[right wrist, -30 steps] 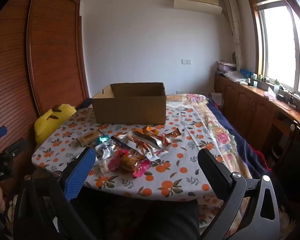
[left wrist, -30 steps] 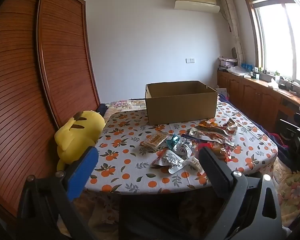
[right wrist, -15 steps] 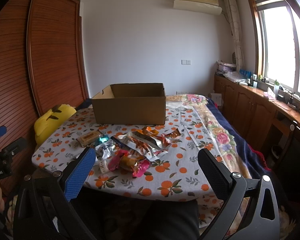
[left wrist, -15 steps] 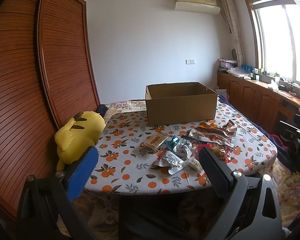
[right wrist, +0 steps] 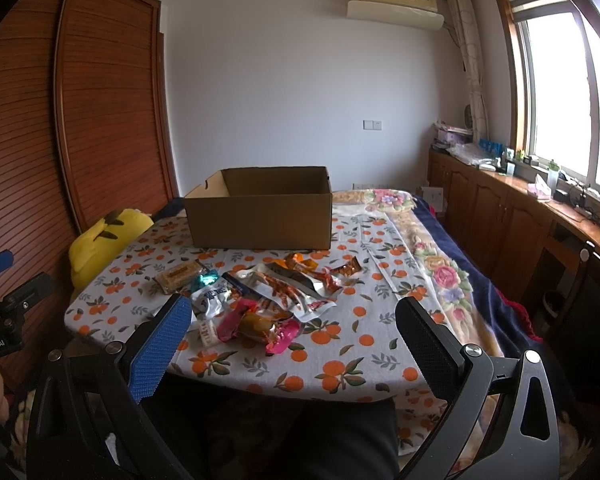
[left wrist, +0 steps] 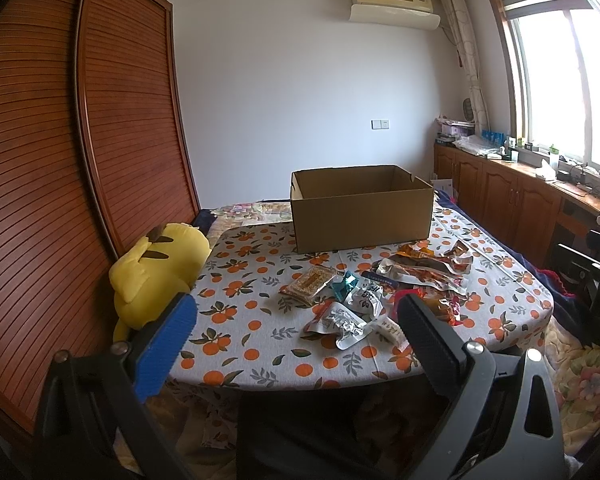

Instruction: Organize snacks

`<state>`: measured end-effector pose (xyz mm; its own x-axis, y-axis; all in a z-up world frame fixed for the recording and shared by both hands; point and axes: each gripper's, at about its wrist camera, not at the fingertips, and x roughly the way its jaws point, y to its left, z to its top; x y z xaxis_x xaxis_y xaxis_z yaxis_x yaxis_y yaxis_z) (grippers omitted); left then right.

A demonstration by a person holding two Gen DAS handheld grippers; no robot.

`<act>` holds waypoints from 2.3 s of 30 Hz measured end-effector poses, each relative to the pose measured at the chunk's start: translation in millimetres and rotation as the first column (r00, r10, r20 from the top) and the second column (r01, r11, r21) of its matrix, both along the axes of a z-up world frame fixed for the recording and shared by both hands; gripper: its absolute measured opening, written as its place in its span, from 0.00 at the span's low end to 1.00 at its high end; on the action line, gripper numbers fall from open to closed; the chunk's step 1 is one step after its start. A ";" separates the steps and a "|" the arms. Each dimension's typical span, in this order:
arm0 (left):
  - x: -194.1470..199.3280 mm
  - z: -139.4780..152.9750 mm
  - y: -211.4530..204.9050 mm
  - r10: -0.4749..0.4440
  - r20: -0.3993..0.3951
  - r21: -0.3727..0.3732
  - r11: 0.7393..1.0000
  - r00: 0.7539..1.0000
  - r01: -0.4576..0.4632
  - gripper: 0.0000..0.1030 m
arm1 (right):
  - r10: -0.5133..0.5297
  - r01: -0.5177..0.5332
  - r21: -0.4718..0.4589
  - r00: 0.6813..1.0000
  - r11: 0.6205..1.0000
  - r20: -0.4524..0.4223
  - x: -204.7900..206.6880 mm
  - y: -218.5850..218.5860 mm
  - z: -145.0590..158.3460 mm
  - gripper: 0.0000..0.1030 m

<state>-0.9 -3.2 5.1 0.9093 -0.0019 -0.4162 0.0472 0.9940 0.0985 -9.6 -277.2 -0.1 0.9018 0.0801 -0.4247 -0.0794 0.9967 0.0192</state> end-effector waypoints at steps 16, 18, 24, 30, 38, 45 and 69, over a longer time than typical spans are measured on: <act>-1.7 6.0 1.8 -0.001 -0.001 -0.006 1.000 1.000 0.001 0.98 | -0.001 0.001 0.002 1.000 1.000 -0.001 0.3 0.1 -0.1 1.00; -1.6 5.8 1.8 -0.001 -0.001 -0.005 1.000 1.000 0.001 0.98 | -0.001 0.001 0.000 1.000 1.000 0.000 0.4 0.3 -0.3 1.00; -1.8 6.3 1.5 0.000 -0.001 -0.005 1.000 1.000 0.000 0.98 | -0.001 0.001 0.002 1.000 1.000 0.001 0.3 0.7 -0.8 1.00; -2.7 6.7 0.3 -0.002 -0.005 -0.005 1.000 1.000 0.002 0.98 | -0.002 0.002 0.002 1.000 1.000 -0.001 -1.3 1.0 -0.5 1.00; 0.8 -5.2 0.2 -0.005 -0.028 -0.006 1.000 1.000 0.005 0.98 | 0.007 -0.007 0.005 0.999 1.000 -0.032 0.6 -0.9 -15.1 1.00; 14.2 -30.6 3.0 0.000 -0.075 -0.017 1.000 0.997 -0.002 0.98 | 0.026 -0.025 0.015 0.997 1.000 -0.078 10.6 -1.1 -35.1 1.00; 102.0 -105.9 2.1 -0.064 -0.249 -0.096 0.995 0.966 0.042 0.97 | 0.288 -0.291 0.023 0.928 0.956 -0.236 120.7 8.0 -93.2 0.79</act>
